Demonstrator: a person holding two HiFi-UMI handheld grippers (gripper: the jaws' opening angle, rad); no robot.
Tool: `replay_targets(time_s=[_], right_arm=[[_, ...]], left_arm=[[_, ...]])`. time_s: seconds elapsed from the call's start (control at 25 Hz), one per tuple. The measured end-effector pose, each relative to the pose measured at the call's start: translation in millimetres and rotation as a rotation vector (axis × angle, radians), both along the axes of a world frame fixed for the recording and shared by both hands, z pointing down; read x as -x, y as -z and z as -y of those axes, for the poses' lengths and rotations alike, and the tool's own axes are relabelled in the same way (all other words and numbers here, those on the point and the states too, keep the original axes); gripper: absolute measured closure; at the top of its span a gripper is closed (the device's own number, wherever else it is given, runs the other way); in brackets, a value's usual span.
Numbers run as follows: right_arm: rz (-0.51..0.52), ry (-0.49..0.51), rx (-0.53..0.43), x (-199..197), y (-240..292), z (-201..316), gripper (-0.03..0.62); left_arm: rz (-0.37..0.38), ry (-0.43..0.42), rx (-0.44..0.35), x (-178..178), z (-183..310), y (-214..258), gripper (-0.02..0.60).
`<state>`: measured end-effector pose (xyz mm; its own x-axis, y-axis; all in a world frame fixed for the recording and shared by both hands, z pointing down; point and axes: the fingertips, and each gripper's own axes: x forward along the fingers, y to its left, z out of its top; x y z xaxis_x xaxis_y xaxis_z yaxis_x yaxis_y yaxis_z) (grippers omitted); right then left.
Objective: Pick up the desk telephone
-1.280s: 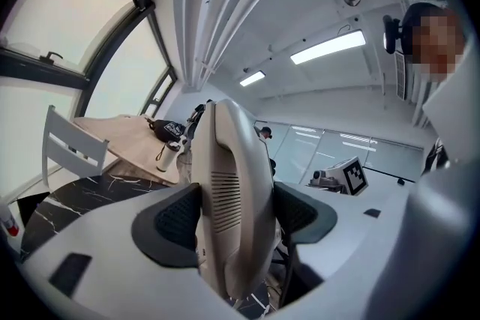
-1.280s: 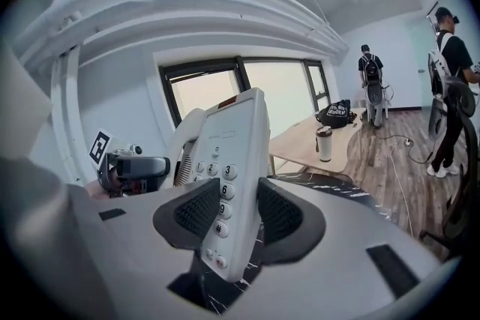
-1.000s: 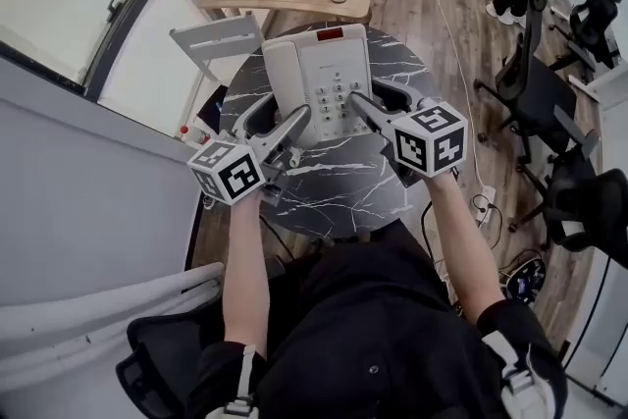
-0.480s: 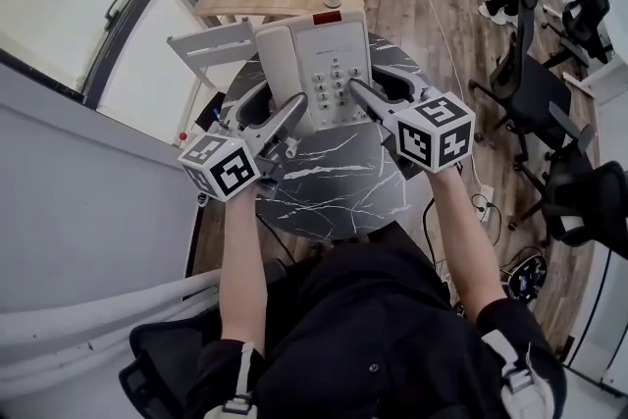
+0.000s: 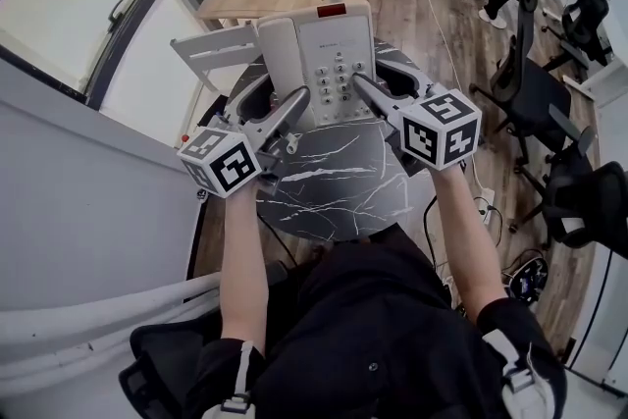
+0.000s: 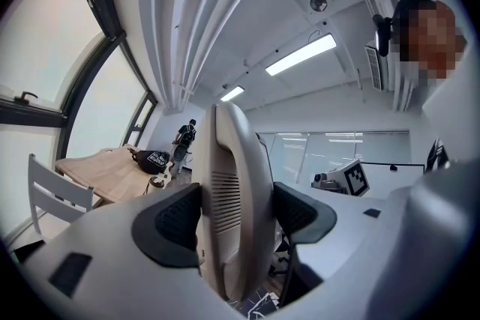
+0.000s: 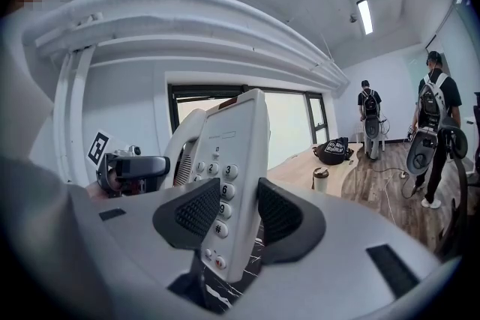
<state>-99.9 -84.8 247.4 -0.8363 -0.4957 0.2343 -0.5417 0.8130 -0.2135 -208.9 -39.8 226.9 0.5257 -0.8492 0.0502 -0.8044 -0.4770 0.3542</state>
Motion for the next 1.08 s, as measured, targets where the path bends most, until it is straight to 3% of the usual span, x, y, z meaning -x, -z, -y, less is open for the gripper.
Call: replay_targets(time_s=[1.08], right_arm=[[0.002, 0.002, -0.008, -10.5, -2.8, -0.2, 0.418]], left_arm=[[0.014, 0.002, 0.014, -11.1, -0.7, -3.2, 0.262]])
